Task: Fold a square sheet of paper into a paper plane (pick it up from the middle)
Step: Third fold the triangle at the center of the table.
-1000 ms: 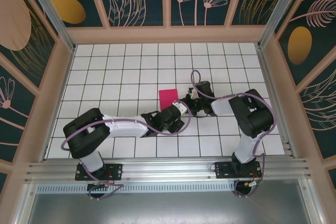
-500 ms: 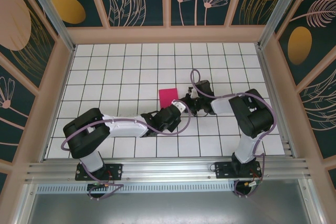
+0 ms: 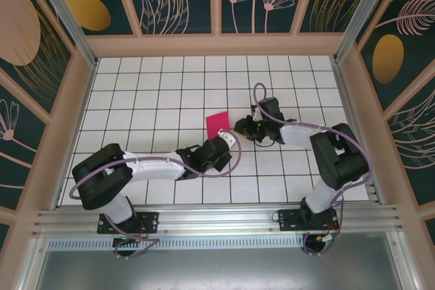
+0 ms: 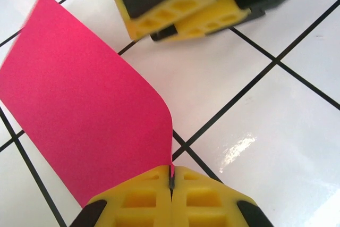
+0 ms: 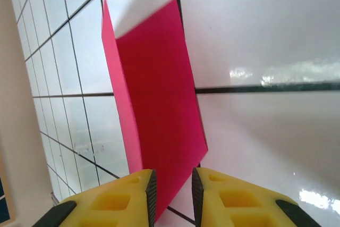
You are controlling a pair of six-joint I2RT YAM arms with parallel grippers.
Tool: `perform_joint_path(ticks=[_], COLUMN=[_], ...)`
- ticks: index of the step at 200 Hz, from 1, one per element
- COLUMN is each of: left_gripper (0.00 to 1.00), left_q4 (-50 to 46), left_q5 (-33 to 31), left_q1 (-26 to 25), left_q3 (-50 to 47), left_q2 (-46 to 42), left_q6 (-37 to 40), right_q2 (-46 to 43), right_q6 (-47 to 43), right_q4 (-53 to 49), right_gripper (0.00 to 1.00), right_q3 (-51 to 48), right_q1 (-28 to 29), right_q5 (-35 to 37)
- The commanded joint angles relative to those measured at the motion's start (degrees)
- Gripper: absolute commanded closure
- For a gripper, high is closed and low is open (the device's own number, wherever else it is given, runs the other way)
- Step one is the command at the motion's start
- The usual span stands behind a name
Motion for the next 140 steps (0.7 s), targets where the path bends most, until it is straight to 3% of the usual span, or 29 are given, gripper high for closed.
perform_joint_path(ticks=[1, 54, 110, 140], left_gripper=[1.0, 1.0, 1.0, 1.0], left_q4=[3.01, 3.11, 3.01, 2.34], left_q5=[2.73, 19.02, 24.6, 25.88], left_q1=[1.23, 6.21, 7.76, 7.88], left_q3=[-1.96, -3.27, -3.68, -3.79], left_q2=[-2.85, -3.57, -3.8, -4.24], left_q6=[-0.26, 0.09, 0.4, 0.41], right_q2=[-0.98, 3.03, 11.94, 14.3], right_q6=[-2.53, -2.18, -4.32, -7.69], right_q4=[-1.95, 2.69, 0.22, -5.61], right_gripper=[0.74, 0.83, 0.87, 0.87], right_q3=[3.45, 6.7, 13.6, 17.73], right_q1=[-0.14, -0.09, 1.81, 3.56], right_q5=[1.26, -4.67, -8.93, -7.04])
